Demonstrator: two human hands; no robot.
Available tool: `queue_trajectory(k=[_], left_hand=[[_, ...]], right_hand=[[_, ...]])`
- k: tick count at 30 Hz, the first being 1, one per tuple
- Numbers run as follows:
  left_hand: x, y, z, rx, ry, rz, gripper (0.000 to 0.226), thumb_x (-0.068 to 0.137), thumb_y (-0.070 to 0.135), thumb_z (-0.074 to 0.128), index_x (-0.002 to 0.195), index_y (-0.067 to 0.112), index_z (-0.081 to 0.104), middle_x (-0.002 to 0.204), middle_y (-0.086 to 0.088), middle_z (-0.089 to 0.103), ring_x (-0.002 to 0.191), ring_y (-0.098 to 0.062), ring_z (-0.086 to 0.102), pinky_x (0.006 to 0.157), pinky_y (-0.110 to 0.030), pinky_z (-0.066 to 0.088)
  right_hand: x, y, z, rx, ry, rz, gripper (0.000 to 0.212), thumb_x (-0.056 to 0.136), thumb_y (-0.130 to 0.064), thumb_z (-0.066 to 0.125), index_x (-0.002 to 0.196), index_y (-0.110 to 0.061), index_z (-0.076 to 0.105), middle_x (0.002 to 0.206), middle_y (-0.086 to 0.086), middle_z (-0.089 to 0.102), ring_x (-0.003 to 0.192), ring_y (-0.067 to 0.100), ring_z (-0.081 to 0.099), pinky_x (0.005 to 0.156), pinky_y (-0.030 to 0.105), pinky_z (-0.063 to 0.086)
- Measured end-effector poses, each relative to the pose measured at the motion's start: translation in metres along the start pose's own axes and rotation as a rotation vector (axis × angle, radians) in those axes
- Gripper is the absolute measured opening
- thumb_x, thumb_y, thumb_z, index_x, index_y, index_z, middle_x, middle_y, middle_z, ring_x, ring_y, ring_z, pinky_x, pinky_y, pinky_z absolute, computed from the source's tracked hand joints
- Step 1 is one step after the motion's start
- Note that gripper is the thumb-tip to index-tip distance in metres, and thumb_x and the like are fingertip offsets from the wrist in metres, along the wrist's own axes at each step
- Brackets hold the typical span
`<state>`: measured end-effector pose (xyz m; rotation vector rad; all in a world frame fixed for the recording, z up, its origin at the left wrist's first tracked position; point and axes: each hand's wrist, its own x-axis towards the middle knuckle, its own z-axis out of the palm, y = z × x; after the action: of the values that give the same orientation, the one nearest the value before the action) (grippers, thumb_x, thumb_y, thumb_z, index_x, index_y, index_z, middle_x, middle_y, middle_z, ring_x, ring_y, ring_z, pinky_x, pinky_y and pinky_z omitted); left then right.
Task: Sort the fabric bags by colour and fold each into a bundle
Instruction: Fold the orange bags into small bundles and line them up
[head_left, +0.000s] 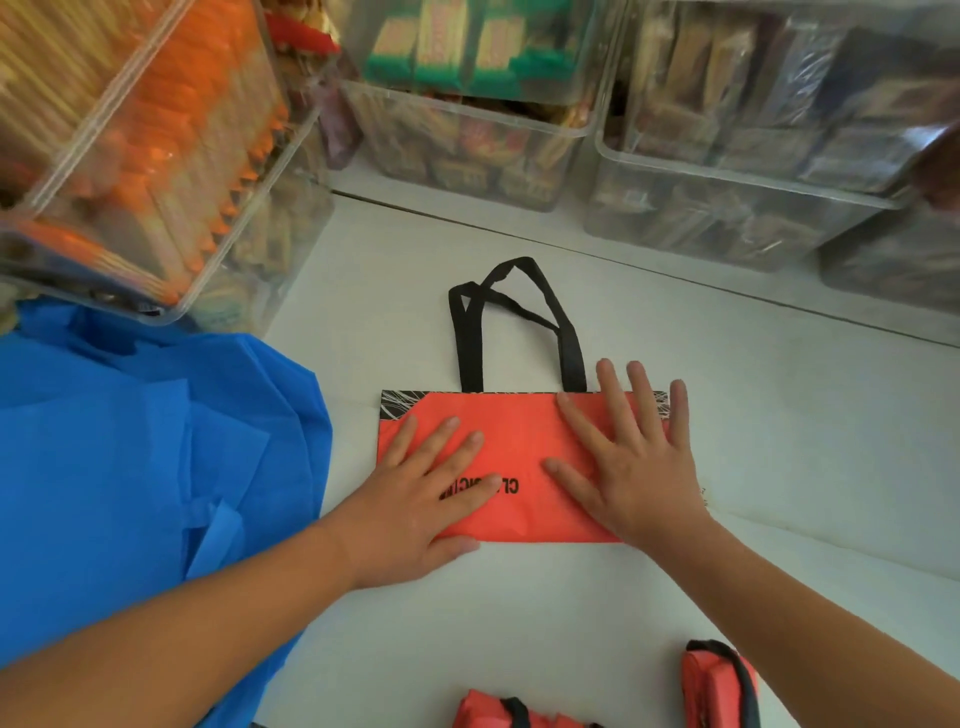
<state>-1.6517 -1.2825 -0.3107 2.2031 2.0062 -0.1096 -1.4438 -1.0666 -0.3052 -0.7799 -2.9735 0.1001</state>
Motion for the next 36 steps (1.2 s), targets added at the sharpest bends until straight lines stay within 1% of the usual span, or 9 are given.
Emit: queue_trajectory(k=[4, 10, 13, 17, 19, 22, 27, 32, 36], left_hand=[[0.004, -0.003, -0.011, -0.038, -0.033, -0.015, 0.055, 0.104, 0.059, 0.038, 0.151, 0.033, 0.047, 0.166, -0.010, 0.032, 0.154, -0.039, 0.025, 0.120, -0.066, 0.021], [0.003, -0.010, -0.028, -0.222, -0.241, -0.068, 0.089, 0.085, 0.080, 0.045, 0.161, 0.043, 0.016, 0.168, 0.012, -0.015, 0.155, -0.015, -0.027, 0.124, -0.049, -0.018], [0.002, -0.016, -0.032, -0.328, -0.179, -0.036, 0.074, 0.090, 0.064, 0.044, 0.159, 0.041, 0.029, 0.171, 0.010, 0.000, 0.157, -0.014, -0.019, 0.124, -0.043, -0.018], [0.011, -0.038, -0.052, -0.747, -0.235, -0.179, 0.076, 0.085, 0.087, 0.032, 0.135, 0.040, 0.064, 0.160, 0.015, 0.040, 0.153, 0.001, 0.019, 0.128, -0.027, 0.011], [0.017, -0.053, -0.057, -0.804, -0.202, -0.251, 0.081, 0.084, 0.091, 0.029, 0.100, 0.024, 0.072, 0.123, 0.015, 0.069, 0.122, 0.003, 0.057, 0.109, -0.029, 0.043], [0.030, -0.065, -0.056, -0.605, -0.011, -0.330, 0.064, 0.094, 0.077, 0.030, 0.075, 0.019, 0.050, 0.075, 0.008, 0.052, 0.073, -0.011, 0.050, 0.073, -0.036, 0.047], [0.054, -0.070, -0.031, -0.156, 0.199, -0.343, 0.047, 0.102, 0.052, 0.039, 0.082, 0.015, 0.062, 0.086, 0.005, 0.055, 0.084, -0.021, 0.055, 0.067, -0.036, 0.048], [0.059, -0.067, -0.005, 0.082, 0.351, -0.338, 0.022, 0.098, 0.032, 0.054, 0.104, 0.016, 0.068, 0.102, -0.003, 0.066, 0.086, -0.030, 0.061, 0.075, -0.043, 0.049], [0.052, -0.051, 0.005, -0.095, 0.251, -0.274, 0.041, 0.106, 0.035, 0.043, 0.140, 0.020, 0.059, 0.149, -0.008, 0.055, 0.134, -0.029, 0.054, 0.113, -0.047, 0.041]], right_hand=[[-0.032, -0.015, -0.017, 0.167, 0.025, -0.298, 0.072, 0.086, -0.077, 0.060, 0.131, -0.022, 0.067, 0.140, 0.014, 0.058, 0.129, 0.042, 0.055, 0.104, 0.055, 0.046], [-0.032, 0.005, -0.015, 0.134, -0.065, -0.447, 0.043, 0.100, -0.043, 0.051, 0.125, -0.013, 0.068, 0.134, 0.006, 0.066, 0.120, 0.036, 0.066, 0.091, 0.048, 0.060], [-0.026, 0.004, -0.023, 0.130, -0.035, -0.486, 0.040, 0.104, -0.036, 0.045, 0.119, -0.010, 0.071, 0.126, 0.005, 0.072, 0.111, 0.033, 0.071, 0.084, 0.041, 0.062], [-0.019, 0.018, -0.036, 0.323, -0.263, -0.316, 0.058, 0.098, -0.063, 0.048, 0.132, -0.019, 0.062, 0.125, -0.004, 0.070, 0.111, 0.021, 0.067, 0.085, 0.035, 0.059], [-0.008, 0.031, -0.039, 0.392, -0.272, -0.230, 0.053, 0.096, -0.064, 0.046, 0.122, -0.022, 0.066, 0.124, -0.005, 0.066, 0.093, 0.022, 0.068, 0.077, 0.035, 0.056], [0.012, 0.043, -0.038, 0.207, -0.032, -0.096, 0.039, 0.095, -0.059, 0.053, 0.102, -0.024, 0.068, 0.118, -0.006, 0.066, 0.065, 0.026, 0.067, 0.054, 0.036, 0.054], [0.046, 0.045, -0.017, 0.010, 0.101, 0.055, 0.039, 0.090, -0.057, 0.051, 0.084, -0.024, 0.071, 0.074, -0.005, 0.061, 0.068, 0.027, 0.061, 0.058, 0.030, 0.041], [0.060, 0.044, 0.012, -0.012, 0.157, 0.113, 0.033, 0.092, -0.052, 0.058, 0.091, -0.021, 0.068, 0.085, 0.002, 0.052, 0.079, 0.031, 0.051, 0.071, 0.039, 0.042], [0.053, 0.042, 0.027, 0.127, 0.212, 0.201, 0.029, 0.095, -0.045, 0.057, 0.109, -0.023, 0.069, 0.119, 0.008, 0.057, 0.114, 0.035, 0.053, 0.100, 0.050, 0.038]])
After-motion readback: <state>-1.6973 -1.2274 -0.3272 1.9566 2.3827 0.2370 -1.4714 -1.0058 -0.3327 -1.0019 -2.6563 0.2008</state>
